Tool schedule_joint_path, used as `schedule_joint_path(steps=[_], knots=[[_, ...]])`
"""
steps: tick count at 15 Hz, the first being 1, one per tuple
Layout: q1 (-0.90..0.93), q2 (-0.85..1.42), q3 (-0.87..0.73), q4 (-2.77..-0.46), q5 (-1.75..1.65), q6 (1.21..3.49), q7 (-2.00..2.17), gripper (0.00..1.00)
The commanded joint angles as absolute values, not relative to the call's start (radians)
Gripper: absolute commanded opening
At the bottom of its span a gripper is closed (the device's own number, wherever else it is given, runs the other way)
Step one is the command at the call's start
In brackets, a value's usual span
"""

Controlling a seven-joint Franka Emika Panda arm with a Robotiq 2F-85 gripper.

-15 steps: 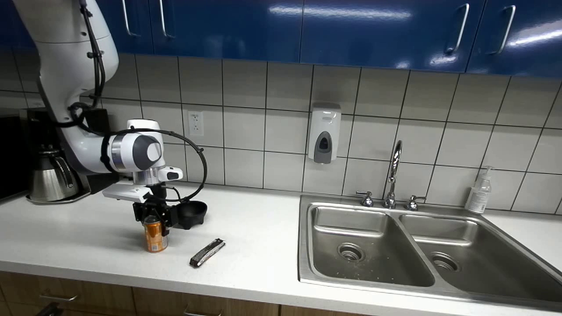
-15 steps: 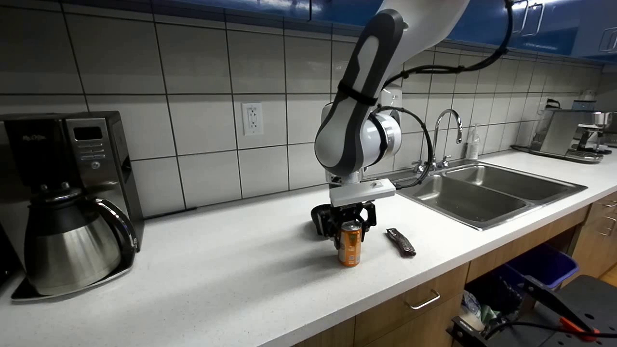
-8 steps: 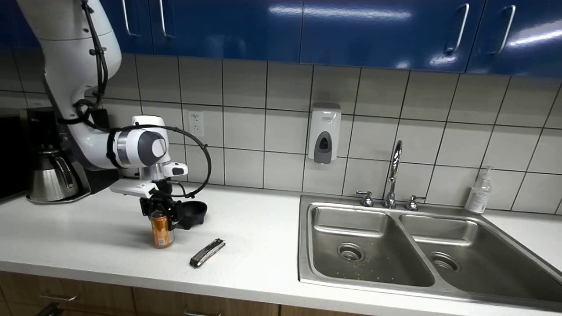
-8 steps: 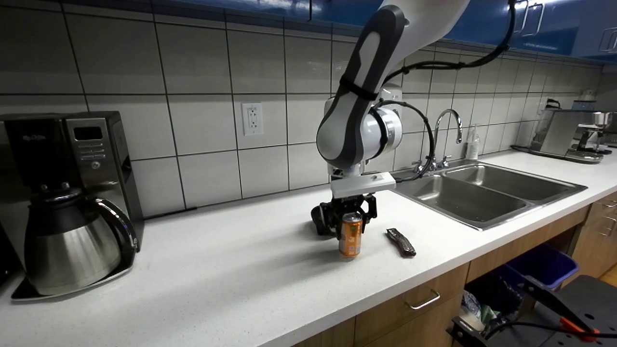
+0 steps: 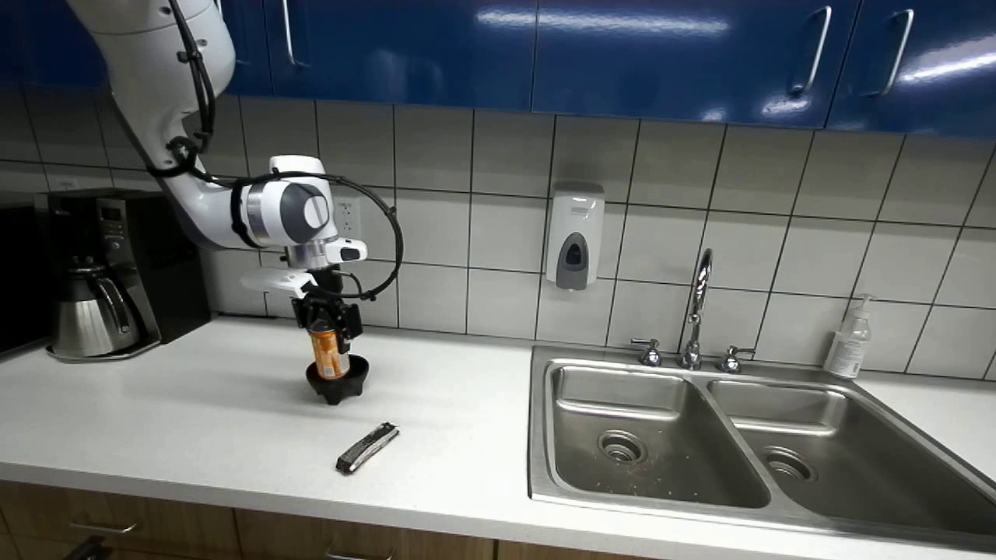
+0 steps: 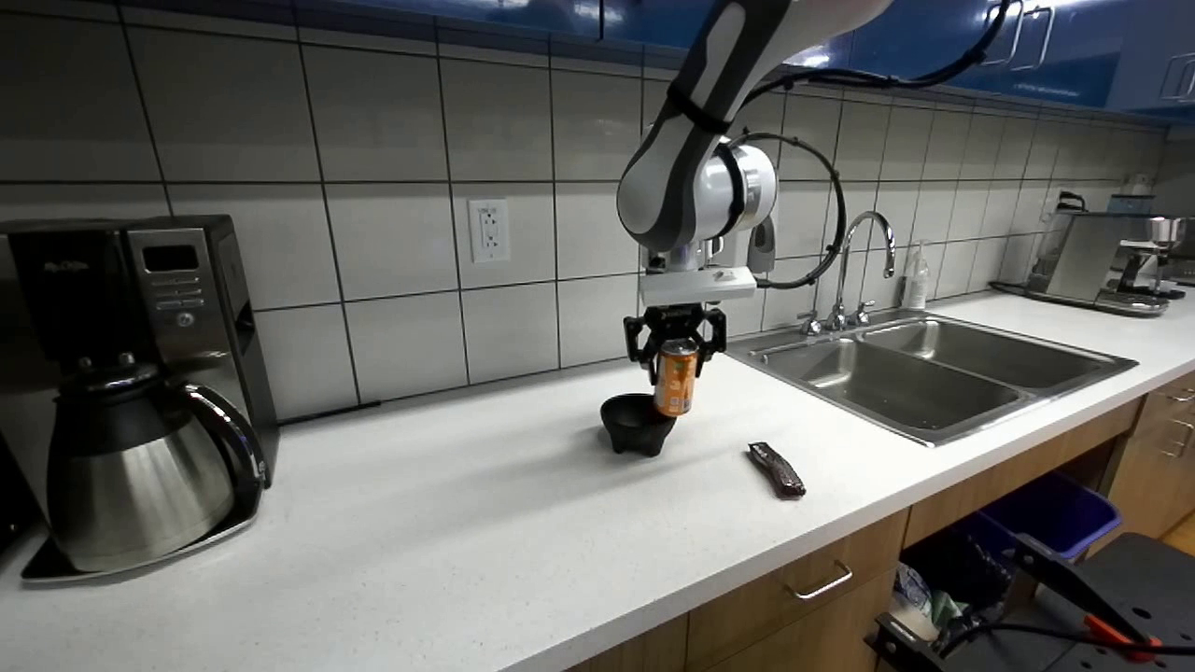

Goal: Put the can in the bowl

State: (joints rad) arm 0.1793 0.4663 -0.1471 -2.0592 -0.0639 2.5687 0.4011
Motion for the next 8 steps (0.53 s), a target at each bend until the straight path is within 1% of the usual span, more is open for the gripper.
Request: schedule_joint_path(steps=[1,8], knots=[[0.168,0.472,-0.151,-1.984,-0.068,2.494,0.455,0.43],[0.173,0.575,-0.147,-1.889,-0.058,2.489,0.506,0.43]])
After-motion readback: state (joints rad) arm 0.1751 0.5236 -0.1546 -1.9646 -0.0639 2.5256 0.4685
